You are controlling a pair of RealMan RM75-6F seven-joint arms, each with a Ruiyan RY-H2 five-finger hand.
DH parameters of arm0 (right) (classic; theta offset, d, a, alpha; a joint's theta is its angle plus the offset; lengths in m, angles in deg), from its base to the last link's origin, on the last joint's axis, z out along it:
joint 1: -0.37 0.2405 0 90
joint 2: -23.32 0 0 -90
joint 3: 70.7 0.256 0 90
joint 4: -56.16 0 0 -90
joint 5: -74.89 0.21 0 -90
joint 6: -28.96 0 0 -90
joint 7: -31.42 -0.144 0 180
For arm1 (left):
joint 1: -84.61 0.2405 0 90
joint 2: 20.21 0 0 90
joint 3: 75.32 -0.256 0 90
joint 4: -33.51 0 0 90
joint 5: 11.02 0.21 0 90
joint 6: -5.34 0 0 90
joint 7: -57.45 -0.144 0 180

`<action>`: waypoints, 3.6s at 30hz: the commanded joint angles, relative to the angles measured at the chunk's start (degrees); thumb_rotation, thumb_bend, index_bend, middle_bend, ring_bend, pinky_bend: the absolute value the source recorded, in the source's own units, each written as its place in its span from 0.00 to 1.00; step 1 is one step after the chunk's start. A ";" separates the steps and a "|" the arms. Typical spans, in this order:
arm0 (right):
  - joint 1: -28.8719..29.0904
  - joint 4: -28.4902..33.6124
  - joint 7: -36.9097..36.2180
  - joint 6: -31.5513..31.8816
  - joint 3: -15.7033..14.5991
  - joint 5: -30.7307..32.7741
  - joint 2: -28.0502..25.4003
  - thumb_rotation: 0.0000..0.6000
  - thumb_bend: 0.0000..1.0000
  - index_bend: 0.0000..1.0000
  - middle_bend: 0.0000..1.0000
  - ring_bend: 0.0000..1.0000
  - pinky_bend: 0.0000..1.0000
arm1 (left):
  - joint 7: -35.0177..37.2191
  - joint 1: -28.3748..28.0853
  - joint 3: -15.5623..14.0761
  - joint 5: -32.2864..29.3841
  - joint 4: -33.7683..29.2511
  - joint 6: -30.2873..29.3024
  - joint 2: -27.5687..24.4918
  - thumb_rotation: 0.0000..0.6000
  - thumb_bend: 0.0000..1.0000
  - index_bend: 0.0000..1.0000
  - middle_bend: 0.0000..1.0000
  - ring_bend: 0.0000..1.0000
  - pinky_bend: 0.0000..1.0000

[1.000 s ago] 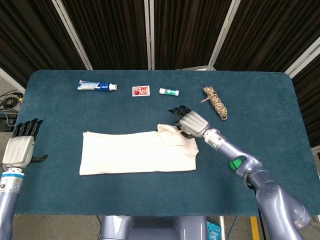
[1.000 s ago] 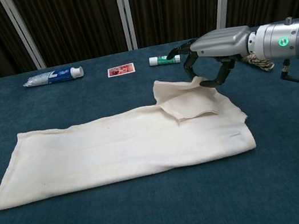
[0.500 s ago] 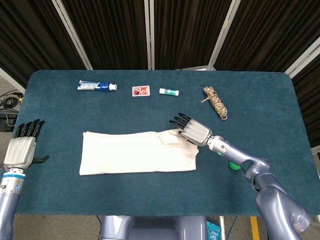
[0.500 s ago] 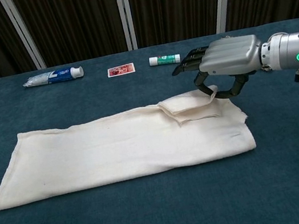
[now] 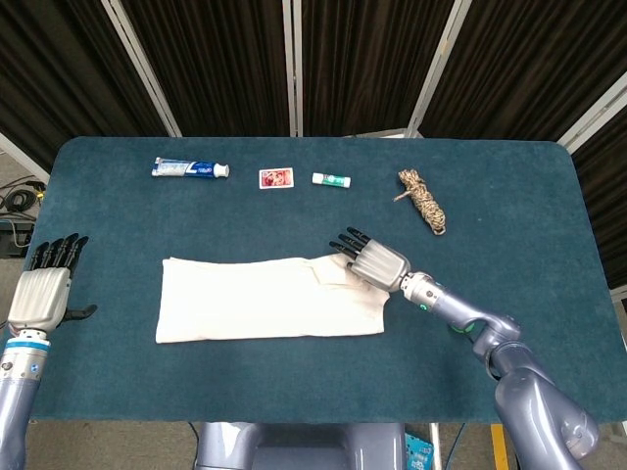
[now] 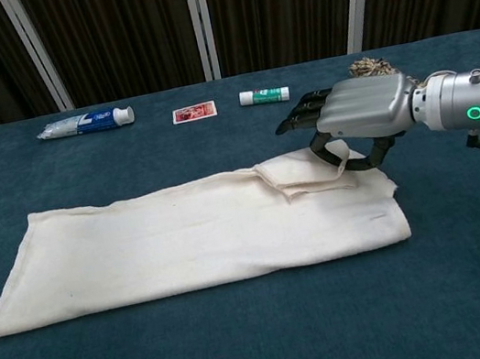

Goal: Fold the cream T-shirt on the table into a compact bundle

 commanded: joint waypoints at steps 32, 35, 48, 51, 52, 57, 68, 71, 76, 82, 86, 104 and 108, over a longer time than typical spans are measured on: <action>-2.90 27.88 18.16 5.60 2.74 2.11 -18.98 1.00 0.03 0.08 0.00 0.00 0.00 | 2.40 0.63 -0.08 1.53 -0.89 -0.35 -1.21 1.00 0.00 0.00 0.00 0.00 0.00; -4.84 32.10 19.97 8.31 3.30 3.02 -22.89 1.00 0.03 0.08 0.00 0.00 0.00 | 2.42 0.70 -0.17 1.80 -1.08 -0.46 -1.25 1.00 0.00 0.00 0.00 0.00 0.00; -22.60 57.35 22.19 21.92 6.43 14.86 -39.30 1.00 0.00 0.08 0.00 0.00 0.00 | 5.56 -0.79 -1.17 6.32 3.43 1.67 1.24 1.00 0.00 0.00 0.00 0.00 0.00; -25.95 60.21 22.16 24.15 7.42 17.14 -39.68 1.00 0.00 0.05 0.00 0.00 0.00 | 8.31 -2.29 -2.18 9.23 6.41 4.43 2.18 1.00 0.00 0.00 0.00 0.00 0.00; -26.77 60.88 22.28 24.57 7.65 17.66 -39.76 1.00 0.00 0.04 0.00 0.00 0.00 | 9.57 -2.82 -2.56 10.55 7.69 5.20 2.57 1.00 0.00 0.00 0.00 0.00 0.00; -30.27 64.67 23.32 26.01 8.89 20.17 -39.56 1.00 0.00 0.00 0.00 0.00 0.00 | 17.18 -5.69 -4.99 18.34 15.88 7.95 5.51 1.00 0.00 0.00 0.00 0.00 0.00; -35.10 68.46 27.85 28.07 12.79 23.96 -35.13 1.00 0.00 0.00 0.00 0.00 0.00 | 29.20 -11.03 -11.22 31.51 34.92 8.79 12.50 1.00 0.01 0.26 0.00 0.00 0.00; -35.51 68.03 27.93 28.11 13.31 24.07 -34.74 1.00 0.00 0.00 0.00 0.00 0.00 | 30.37 -11.59 -12.00 32.88 37.49 8.28 13.49 1.00 0.05 0.35 0.00 0.00 0.00; -36.34 67.13 27.47 27.96 14.04 23.88 -34.18 1.00 0.00 0.00 0.00 0.00 0.00 | 32.00 -12.63 -13.09 35.47 43.20 6.03 15.92 1.00 0.09 0.41 0.00 0.00 0.00; -37.02 66.39 27.20 27.53 15.02 23.31 -34.37 1.00 0.00 0.00 0.00 0.00 0.00 | 33.60 -14.34 -15.06 39.10 52.55 3.22 19.63 1.00 0.09 0.43 0.00 0.00 0.00; -37.46 66.34 27.11 27.13 15.71 23.03 -34.43 1.00 0.00 0.00 0.00 0.00 0.00 | 34.95 -15.28 -16.29 40.33 58.75 2.53 22.48 1.00 0.09 0.44 0.00 0.00 0.00; -38.80 66.64 27.38 25.91 17.77 22.25 -34.61 1.00 0.00 0.00 0.00 0.00 0.00 | 38.54 -17.51 -19.08 41.12 70.80 1.83 30.14 1.00 0.09 0.46 0.00 0.00 0.00; -38.97 66.60 27.12 25.95 17.98 21.58 -34.65 1.00 0.00 0.00 0.00 0.00 0.00 | 38.88 -17.75 -19.26 40.85 71.80 1.91 31.02 1.00 0.09 0.46 0.00 0.00 0.00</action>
